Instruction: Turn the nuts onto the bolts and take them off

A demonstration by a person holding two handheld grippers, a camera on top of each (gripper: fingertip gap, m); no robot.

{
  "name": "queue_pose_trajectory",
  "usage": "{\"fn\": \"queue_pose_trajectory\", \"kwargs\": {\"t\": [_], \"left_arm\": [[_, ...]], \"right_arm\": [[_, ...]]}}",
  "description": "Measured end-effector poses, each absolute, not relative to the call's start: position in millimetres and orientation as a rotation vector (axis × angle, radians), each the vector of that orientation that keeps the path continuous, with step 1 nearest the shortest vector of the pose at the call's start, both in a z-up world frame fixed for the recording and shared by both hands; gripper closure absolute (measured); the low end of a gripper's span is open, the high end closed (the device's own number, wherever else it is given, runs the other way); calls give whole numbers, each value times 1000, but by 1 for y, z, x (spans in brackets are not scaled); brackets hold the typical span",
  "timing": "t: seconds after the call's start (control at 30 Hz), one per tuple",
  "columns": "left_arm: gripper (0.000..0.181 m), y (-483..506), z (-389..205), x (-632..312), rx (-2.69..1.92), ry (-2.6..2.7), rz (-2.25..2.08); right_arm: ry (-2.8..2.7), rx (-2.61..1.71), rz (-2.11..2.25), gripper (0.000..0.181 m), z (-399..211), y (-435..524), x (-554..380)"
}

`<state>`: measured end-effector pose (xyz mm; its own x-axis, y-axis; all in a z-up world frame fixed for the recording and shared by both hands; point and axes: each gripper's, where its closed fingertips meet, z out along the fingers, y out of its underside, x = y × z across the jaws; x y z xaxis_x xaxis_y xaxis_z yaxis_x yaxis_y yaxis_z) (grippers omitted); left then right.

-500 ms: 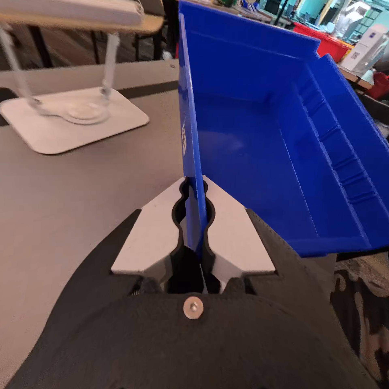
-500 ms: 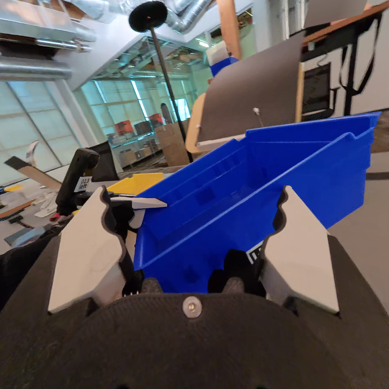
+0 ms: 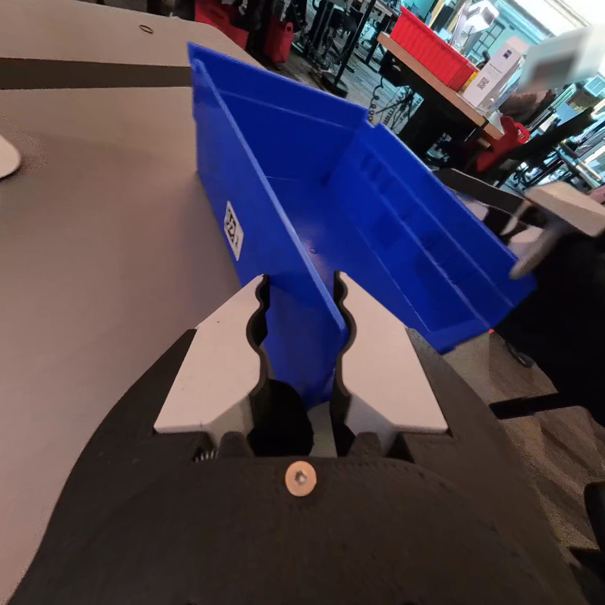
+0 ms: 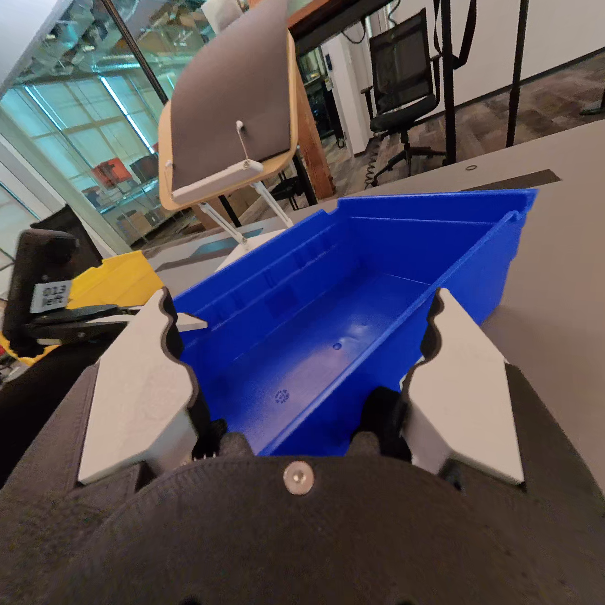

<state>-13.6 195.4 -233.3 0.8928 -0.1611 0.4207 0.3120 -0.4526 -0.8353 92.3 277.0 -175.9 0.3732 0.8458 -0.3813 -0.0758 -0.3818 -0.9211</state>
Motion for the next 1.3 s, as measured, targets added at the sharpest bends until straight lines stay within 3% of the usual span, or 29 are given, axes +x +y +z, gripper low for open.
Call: {"fn": "queue_pose_trajectory", "kwargs": {"t": [0.37, 0.57, 0.7, 0.8, 0.83, 1.03, 1.13, 1.3], "left_arm": [[100, 241, -226, 60, -1833, -273, -784], [96, 243, -220, 67, -1827, -245, -869], [78, 201, -183, 50, -1794, -209, -919], [80, 147, -148, -7, -1787, -140, -687], [88, 126, -140, -34, -1803, -120, -577], [100, -52, -114, -280, -1911, -350, 293], [94, -156, -122, -379, -1992, -542, 601], [94, -237, -177, -452, -2045, -768, 592]], "right_arm": [[-802, -1672, 1225, 69, -196, 395, 108], [-768, -1657, 1251, 72, -196, 418, 111], [-687, -1586, 1104, 66, -175, 434, 131], [-679, -1492, 828, 68, -150, 438, 155], [-700, -1444, 743, 69, -138, 433, 159], [-838, -1212, 514, 86, -67, 357, 143], [-883, -1166, 567, 89, -40, 307, 118], [-1009, -1141, 772, 91, -31, 225, 64]]}}
